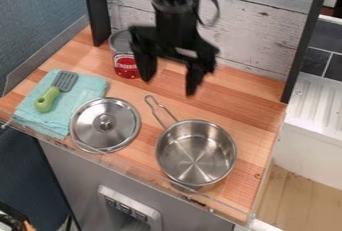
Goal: Move the can to the upper right side of the table
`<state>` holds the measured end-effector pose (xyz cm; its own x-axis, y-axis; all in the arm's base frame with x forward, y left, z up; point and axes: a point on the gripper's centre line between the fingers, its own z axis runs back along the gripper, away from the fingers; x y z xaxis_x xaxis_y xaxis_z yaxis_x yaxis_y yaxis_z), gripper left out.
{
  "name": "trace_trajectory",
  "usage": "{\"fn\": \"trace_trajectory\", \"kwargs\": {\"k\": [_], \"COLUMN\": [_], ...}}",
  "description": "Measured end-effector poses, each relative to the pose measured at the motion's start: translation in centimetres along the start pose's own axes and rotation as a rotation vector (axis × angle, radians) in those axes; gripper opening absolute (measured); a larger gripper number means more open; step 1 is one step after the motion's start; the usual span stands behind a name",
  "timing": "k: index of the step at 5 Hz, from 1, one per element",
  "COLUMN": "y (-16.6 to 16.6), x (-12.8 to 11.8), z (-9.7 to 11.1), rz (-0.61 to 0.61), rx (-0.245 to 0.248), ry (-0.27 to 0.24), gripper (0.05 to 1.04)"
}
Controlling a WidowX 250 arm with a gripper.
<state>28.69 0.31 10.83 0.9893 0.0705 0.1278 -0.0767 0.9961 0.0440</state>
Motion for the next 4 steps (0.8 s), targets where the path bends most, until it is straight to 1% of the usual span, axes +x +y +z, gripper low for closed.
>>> {"fn": "trace_trajectory", "kwargs": {"k": [1, 2, 3, 4], "y": [4.9, 7.6, 11.5, 12.8], "x": [3.4, 5.7, 8.1, 9.4], "z": [0.6, -0.3, -1.8, -2.6], "rz": [0.123, 0.183, 0.338, 0.405], "rx": [0.024, 0.032, 0.04, 0.041], "ry": [-0.037, -0.035, -0.024, -0.038], "gripper": [1.001, 1.001, 1.001, 1.001]}}
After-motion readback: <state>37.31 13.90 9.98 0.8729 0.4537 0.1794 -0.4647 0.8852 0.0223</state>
